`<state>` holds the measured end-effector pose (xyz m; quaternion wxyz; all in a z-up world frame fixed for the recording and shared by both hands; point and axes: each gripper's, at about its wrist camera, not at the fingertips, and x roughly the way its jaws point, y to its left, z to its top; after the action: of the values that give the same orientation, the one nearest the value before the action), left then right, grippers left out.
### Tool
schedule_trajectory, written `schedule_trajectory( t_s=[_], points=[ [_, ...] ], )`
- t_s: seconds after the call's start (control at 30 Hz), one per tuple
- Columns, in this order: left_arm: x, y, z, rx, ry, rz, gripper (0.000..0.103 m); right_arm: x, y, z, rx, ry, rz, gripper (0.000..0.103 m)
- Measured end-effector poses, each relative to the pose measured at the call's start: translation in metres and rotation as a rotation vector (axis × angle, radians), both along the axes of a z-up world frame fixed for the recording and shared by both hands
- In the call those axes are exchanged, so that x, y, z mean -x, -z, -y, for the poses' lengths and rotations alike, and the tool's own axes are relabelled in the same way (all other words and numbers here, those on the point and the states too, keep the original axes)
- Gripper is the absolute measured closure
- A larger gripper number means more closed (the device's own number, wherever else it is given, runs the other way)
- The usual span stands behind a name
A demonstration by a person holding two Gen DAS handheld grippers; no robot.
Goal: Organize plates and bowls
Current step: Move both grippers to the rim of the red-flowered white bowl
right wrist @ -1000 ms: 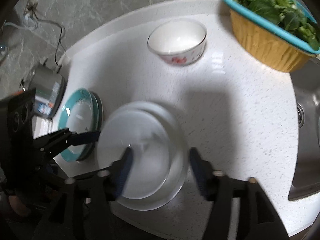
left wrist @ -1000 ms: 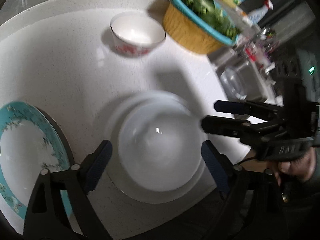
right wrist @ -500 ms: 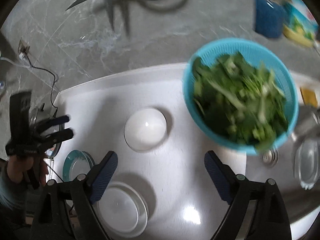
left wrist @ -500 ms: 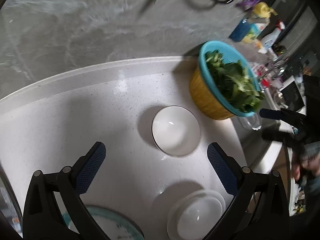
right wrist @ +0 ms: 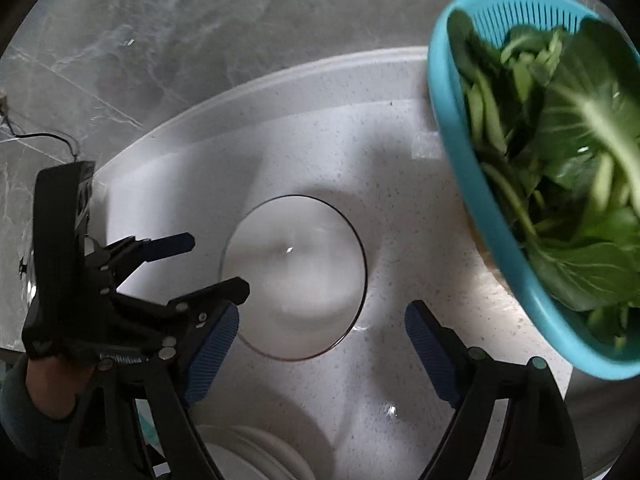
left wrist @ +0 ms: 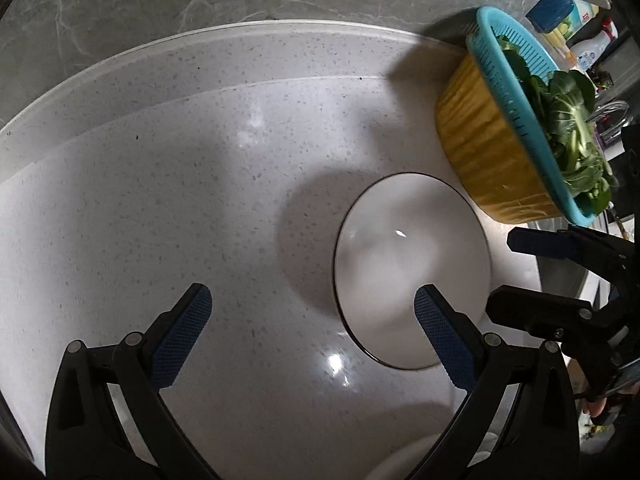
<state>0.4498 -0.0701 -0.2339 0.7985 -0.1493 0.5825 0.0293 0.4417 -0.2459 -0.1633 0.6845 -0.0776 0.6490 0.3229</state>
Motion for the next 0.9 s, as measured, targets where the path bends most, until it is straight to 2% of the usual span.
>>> schedule_trajectory(
  t_s=[0.23,0.47,0.53,0.6,0.67,0.73,0.8,0.9],
  points=[
    [-0.019,0.014,0.006,-0.034,0.018,-0.025,0.001,-0.003,0.016,-0.003,0.02,0.009,-0.005,0.016],
    [-0.028,0.025,0.007,-0.049,0.021,-0.038,0.003,-0.004,0.024,-0.001,0.029,0.013,-0.01,0.021],
    [-0.031,0.027,0.005,-0.037,0.022,-0.031,0.01,-0.005,0.028,-0.001,0.028,0.013,-0.014,0.022],
    [-0.032,0.029,0.003,-0.018,0.026,-0.032,0.032,-0.006,0.031,-0.002,0.024,0.013,-0.024,0.027],
    [-0.034,0.032,0.003,-0.009,0.038,-0.042,0.04,-0.007,0.033,-0.002,0.013,0.011,-0.036,0.032],
    [-0.035,0.037,0.004,0.008,0.049,-0.05,0.048,-0.008,0.038,-0.004,0.015,0.008,-0.038,0.032],
    [-0.036,0.041,0.006,0.036,0.061,-0.056,0.066,-0.008,0.04,-0.004,0.01,0.01,-0.045,0.034],
    [-0.034,0.042,0.009,0.073,0.082,-0.062,0.079,-0.009,0.044,-0.005,0.004,0.009,-0.061,0.046]
  ],
)
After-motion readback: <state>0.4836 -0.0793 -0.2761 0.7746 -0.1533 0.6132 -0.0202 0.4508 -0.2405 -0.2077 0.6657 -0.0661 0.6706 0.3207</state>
